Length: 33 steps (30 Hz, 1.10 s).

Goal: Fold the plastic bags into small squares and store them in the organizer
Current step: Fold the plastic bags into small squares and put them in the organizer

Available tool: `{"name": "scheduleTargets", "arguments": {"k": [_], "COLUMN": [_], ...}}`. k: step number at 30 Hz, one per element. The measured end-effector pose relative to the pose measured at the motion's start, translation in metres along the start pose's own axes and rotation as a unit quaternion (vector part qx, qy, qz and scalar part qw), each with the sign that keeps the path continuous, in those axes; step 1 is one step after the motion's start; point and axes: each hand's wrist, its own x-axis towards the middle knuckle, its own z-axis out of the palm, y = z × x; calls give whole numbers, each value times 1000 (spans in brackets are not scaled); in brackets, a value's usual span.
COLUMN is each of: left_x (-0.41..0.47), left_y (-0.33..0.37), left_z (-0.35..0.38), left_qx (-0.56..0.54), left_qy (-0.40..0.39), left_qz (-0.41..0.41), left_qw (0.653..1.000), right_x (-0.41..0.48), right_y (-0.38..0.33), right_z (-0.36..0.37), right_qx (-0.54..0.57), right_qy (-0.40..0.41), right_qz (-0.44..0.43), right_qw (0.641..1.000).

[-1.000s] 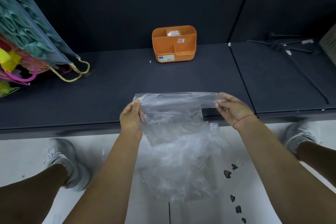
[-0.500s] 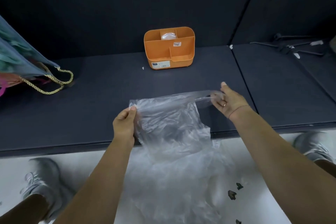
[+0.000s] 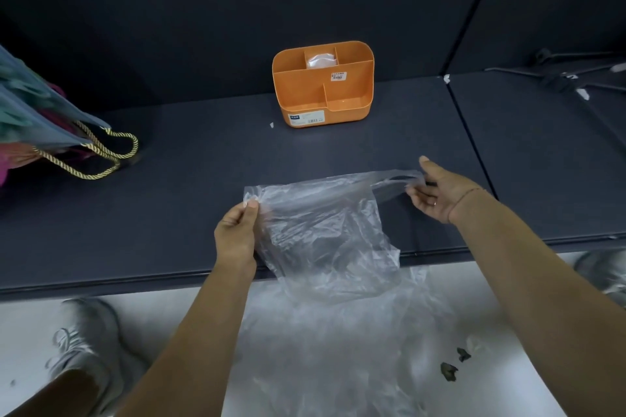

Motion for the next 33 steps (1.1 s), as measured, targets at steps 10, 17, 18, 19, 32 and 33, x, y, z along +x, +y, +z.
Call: {"name": "scheduleTargets", "arguments": {"k": [10,17,18,19,32,33], "left_x": [0,13,15,14,-49,-52], "left_y": [6,32,35,39,-6,-11], "left_z": [0,14,15,16,-37,-37], "left_qx": [24,13,3,8,42,53], "left_qy": [5,-8,-11,-18,-70,-59], "left_qz": [-3,-15,-25,-40,-182,-193], "left_qw": [1000,1000,1000,999,980,978], "right_x": [11,21,20,15,-87,-86], "right_y": [-8,-29,-31,-32,97,99], "right_z": [-3,1,2,3,27,29], "right_qx": [-14,-15,-13,-16,-240,-241], "right_qy": [34,97,111,119,-197,-168], "right_qz": [-156,-216,-221,-225,-212,-224], "right_qw": [987,972,969,967,927,929]}}
